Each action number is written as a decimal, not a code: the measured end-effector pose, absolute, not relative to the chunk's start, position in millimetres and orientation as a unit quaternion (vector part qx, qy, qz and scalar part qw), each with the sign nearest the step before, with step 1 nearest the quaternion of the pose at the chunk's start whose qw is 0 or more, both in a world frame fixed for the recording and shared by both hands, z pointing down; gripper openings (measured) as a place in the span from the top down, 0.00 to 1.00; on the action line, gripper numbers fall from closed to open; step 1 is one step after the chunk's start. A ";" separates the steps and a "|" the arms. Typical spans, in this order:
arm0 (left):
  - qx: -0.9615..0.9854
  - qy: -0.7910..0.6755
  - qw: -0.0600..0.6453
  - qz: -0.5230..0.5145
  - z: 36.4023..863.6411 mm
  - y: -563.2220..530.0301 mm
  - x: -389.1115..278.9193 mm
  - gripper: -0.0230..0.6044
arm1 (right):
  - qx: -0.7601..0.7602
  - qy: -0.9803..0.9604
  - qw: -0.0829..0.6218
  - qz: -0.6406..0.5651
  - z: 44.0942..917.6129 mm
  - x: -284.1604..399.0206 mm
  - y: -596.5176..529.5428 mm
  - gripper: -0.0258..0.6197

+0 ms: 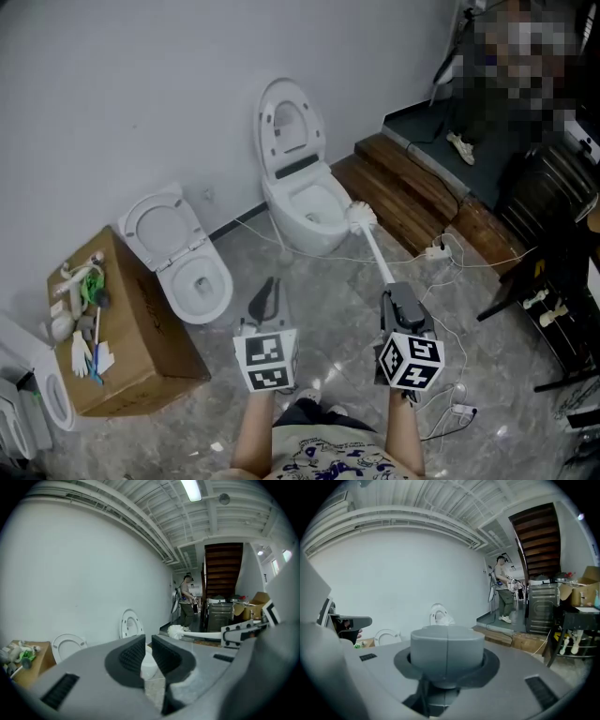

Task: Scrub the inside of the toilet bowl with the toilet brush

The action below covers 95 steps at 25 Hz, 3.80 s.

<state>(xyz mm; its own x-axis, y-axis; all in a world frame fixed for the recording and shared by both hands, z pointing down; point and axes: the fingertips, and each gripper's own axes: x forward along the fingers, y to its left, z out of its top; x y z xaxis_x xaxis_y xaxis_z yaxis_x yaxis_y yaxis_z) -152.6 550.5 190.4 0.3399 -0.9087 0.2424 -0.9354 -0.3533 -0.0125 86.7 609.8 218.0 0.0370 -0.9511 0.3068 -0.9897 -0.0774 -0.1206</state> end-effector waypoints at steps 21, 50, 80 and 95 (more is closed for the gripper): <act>0.830 -0.537 0.079 0.126 222.1 468.3 -135.8 0.91 | 0.732 -0.650 0.088 0.183 249.1 103.4 535.8 0.71; 0.770 -0.623 0.076 0.113 205.7 219.5 -40.3 0.93 | 0.668 -0.718 0.101 0.169 237.2 218.4 238.8 0.71; 0.786 -0.591 0.115 0.139 241.5 -55.8 -55.6 0.96 | 0.652 -0.716 0.145 0.202 277.4 179.1 -19.8 0.71; 0.790 -0.568 0.148 0.176 285.7 -135.7 -65.5 0.96 | 0.631 -0.712 0.192 0.240 322.3 154.7 -94.8 0.71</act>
<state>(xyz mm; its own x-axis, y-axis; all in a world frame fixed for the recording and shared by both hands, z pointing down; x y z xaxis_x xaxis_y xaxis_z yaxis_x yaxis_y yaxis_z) -65.5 -135.7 285.7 0.2921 -0.8456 0.4467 -0.9500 -0.3105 0.0335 154.7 -94.8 322.3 -0.1292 -0.8071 0.5762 -0.9912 0.0878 -0.0992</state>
